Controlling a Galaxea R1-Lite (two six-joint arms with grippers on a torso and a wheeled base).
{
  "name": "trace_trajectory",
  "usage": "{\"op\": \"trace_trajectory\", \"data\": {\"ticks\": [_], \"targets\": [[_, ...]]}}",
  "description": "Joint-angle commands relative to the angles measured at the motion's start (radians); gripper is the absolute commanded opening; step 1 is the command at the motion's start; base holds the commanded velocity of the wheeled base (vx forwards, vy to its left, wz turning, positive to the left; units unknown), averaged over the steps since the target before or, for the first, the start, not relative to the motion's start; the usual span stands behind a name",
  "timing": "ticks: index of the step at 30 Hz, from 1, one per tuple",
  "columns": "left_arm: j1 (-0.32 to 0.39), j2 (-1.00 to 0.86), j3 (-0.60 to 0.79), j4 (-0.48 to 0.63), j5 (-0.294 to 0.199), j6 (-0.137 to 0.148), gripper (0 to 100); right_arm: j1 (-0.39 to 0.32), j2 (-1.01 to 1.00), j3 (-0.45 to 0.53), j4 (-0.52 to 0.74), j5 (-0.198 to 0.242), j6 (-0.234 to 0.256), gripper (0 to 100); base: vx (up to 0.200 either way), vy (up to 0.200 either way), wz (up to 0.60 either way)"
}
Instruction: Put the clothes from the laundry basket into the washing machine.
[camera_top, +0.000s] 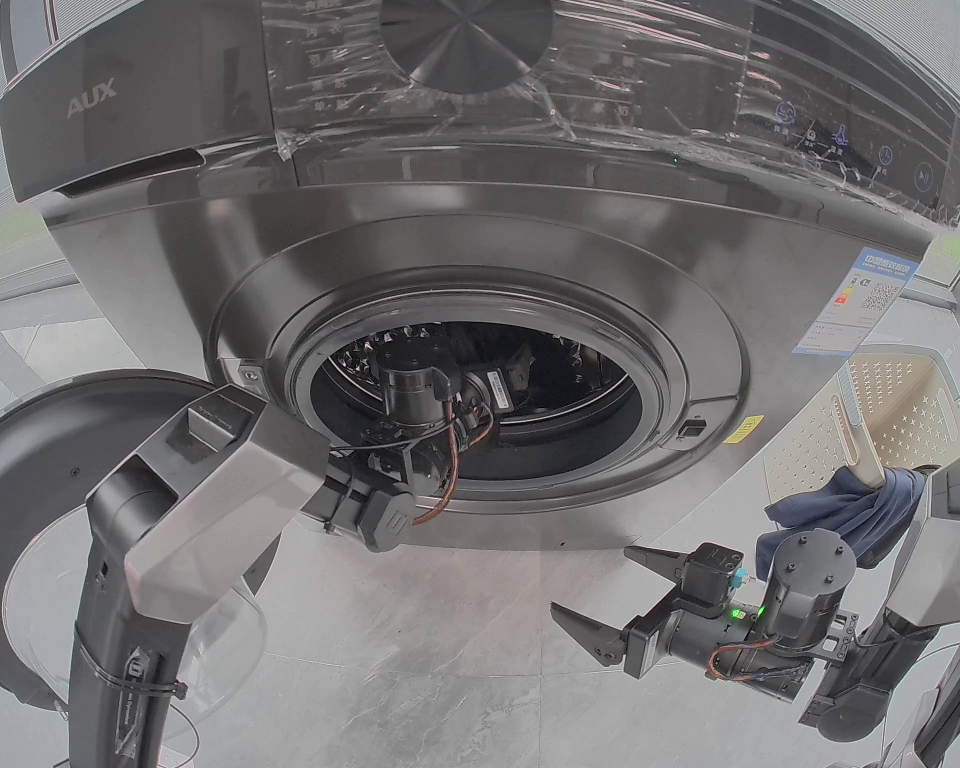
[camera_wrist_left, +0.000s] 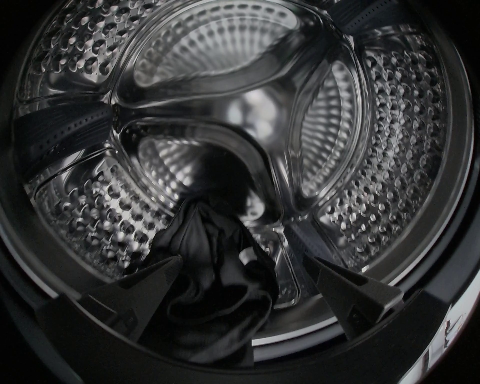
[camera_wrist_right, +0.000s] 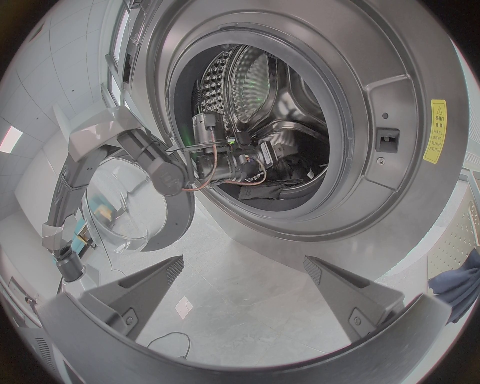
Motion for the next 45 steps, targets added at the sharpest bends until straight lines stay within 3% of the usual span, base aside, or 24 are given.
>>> {"op": "trace_trajectory", "data": {"ticks": [1,14,20,31,32,40,45], "targets": [[-0.03,-0.159,0.195,0.034,-0.002,-0.005,100,0.0,0.002,0.0,0.0,0.0,0.0,100,0.0,0.0,0.0],[-0.064,-0.352,0.443,0.193,0.001,0.011,100,0.002,0.003,0.002,0.0,0.0,0.0,100,0.0,0.0,0.0],[-0.053,-0.312,0.474,0.175,-0.002,0.034,100,0.003,0.003,0.0,0.0,0.0,0.0,100,0.0,0.0,0.0],[-0.032,-0.187,0.432,0.112,-0.009,0.037,100,0.006,0.003,0.0,0.0,0.0,0.0,100,0.0,0.0,0.0],[-0.032,-0.185,0.428,0.112,-0.009,0.037,0,0.006,0.003,0.0,0.0,0.0,0.0,100,0.0,0.0,0.0],[-0.038,-0.154,0.302,0.094,-0.011,0.031,0,0.008,0.003,0.0,0.0,0.0,0.0,100,0.0,0.0,0.0],[-0.05,-0.153,0.267,0.077,-0.014,0.011,0,0.006,0.003,-0.001,0.0,0.0,0.0,100,0.0,0.0,0.0]]}}
